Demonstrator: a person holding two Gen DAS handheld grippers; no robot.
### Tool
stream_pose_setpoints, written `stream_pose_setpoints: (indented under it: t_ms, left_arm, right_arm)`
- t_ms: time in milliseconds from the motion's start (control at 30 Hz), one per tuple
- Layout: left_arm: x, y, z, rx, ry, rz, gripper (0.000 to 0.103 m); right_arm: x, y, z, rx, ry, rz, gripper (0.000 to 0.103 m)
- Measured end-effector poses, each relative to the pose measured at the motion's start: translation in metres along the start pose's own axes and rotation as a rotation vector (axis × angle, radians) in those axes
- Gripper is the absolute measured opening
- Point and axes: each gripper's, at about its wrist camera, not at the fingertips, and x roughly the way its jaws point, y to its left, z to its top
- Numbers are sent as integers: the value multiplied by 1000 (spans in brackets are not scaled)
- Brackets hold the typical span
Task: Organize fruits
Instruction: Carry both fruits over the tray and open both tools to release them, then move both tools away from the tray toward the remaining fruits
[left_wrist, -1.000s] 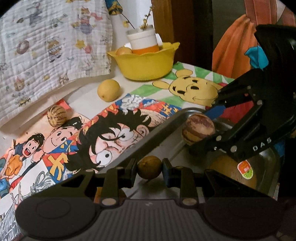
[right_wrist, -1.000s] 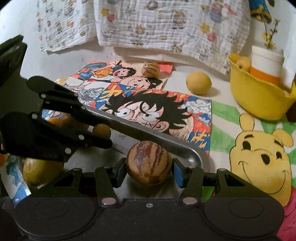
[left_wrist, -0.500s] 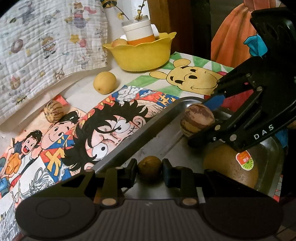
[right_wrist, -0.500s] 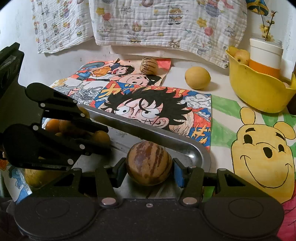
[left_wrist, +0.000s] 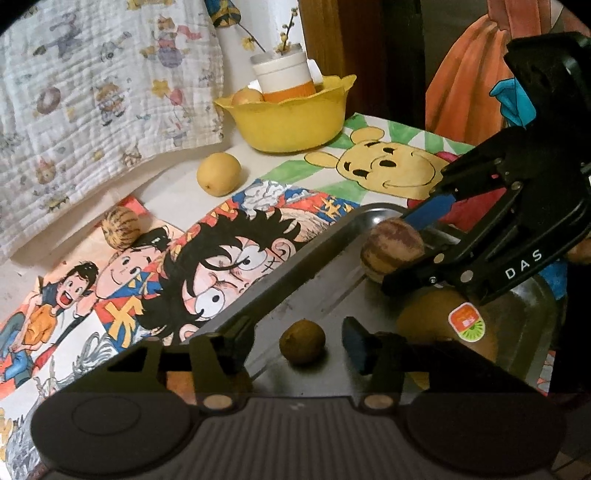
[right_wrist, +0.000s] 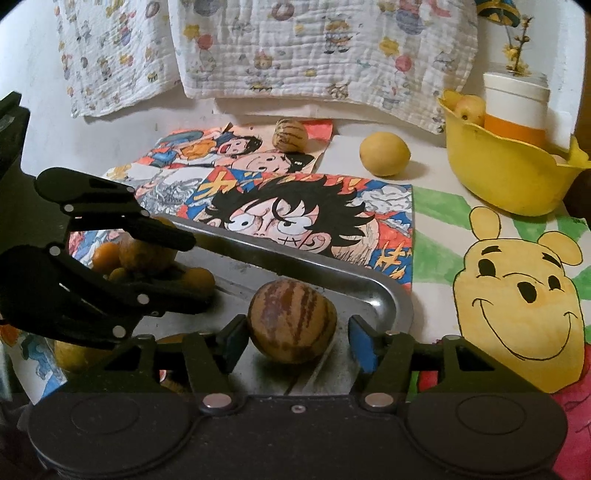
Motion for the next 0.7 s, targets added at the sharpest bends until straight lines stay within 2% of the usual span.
stream_pose_setpoints:
  t_ms: [133, 267, 333, 533, 700]
  left_arm:
    - [-13, 0, 0, -2, -26, 26, 81]
    - [-29, 2, -3, -12, -67, 43, 88]
    - [-37, 3, -6, -28, -96, 51, 96]
    - [-60, 2, -19, -46, -153, 65, 102]
    - [-76, 1, -33, -70, -161, 91, 102]
  right_arm:
    - [-9, -1, -2, 17, -26, -5, 73]
    - [-20, 0, -5, 34, -55, -4, 85]
    - [-25, 2, -6, 39, -70, 2, 89]
    - [-40, 13, -9, 19, -105, 39, 99]
    - [-50, 33, -15, -44, -117, 50, 102]
